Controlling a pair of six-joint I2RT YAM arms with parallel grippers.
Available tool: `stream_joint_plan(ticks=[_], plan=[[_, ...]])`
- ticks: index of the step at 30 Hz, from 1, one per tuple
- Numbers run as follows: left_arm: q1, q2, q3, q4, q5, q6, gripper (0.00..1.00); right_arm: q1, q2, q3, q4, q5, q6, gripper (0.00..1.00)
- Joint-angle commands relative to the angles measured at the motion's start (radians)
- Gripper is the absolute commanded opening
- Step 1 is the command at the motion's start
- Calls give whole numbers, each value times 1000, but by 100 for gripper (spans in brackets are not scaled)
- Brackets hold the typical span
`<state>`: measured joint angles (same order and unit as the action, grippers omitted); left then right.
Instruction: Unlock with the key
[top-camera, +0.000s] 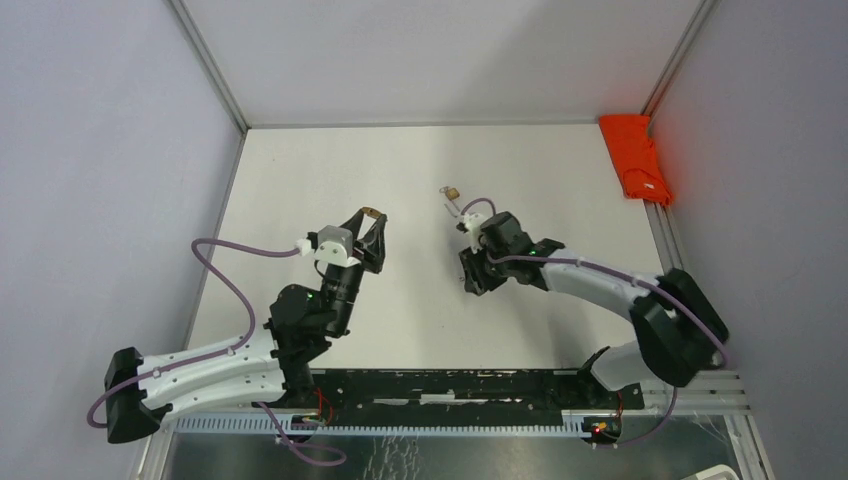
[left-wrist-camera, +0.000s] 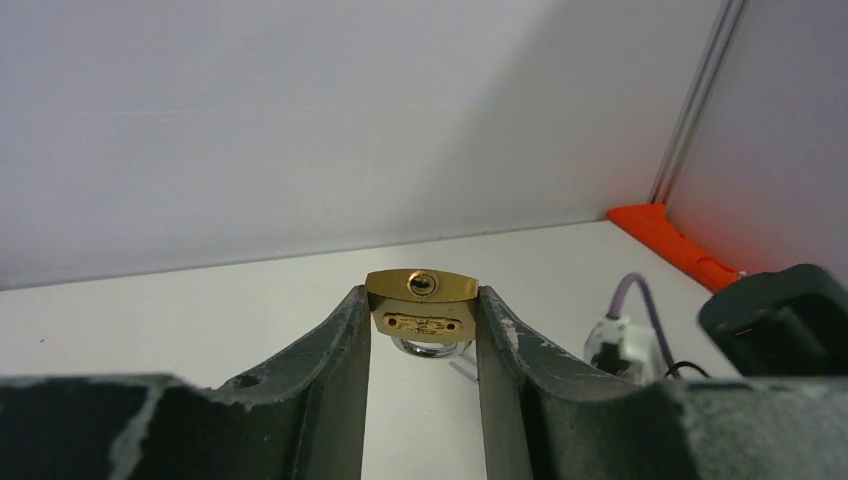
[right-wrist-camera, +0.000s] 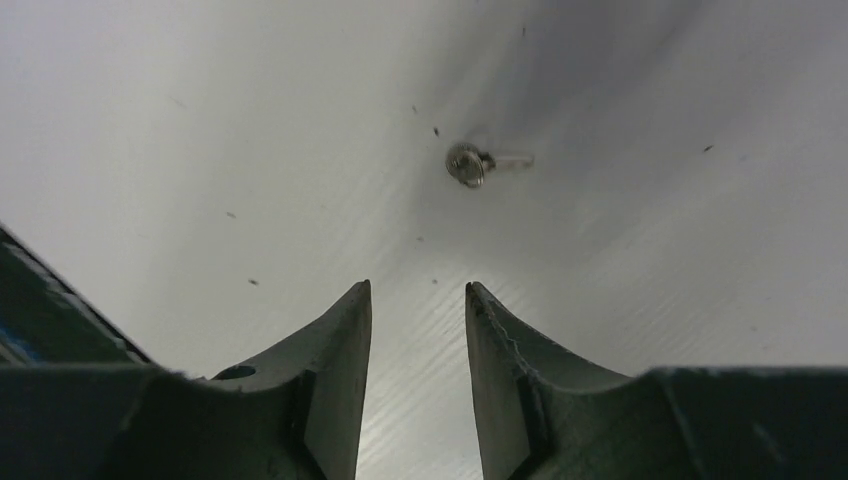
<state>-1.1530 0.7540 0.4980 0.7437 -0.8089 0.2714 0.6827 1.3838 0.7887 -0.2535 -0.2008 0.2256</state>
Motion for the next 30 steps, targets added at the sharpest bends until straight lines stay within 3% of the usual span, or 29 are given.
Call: stream_joint_plan(ticks=[1, 13, 17, 25, 30], plan=[[6, -36, -35, -85, -35, -65, 2, 55, 113, 125, -86, 82, -94, 45], [30, -55, -67, -91, -42, -63, 2, 67, 297, 275, -121, 226, -147, 40], [42, -51, -68, -94, -39, -66, 2, 67, 345, 299, -125, 212, -157, 33], [59, -67, -70, -121, -39, -78, 2, 67, 366, 281, -111, 207, -149, 32], [64, -65, -70, -122, -39, -81, 2, 65, 386, 282, -104, 204, -149, 20]])
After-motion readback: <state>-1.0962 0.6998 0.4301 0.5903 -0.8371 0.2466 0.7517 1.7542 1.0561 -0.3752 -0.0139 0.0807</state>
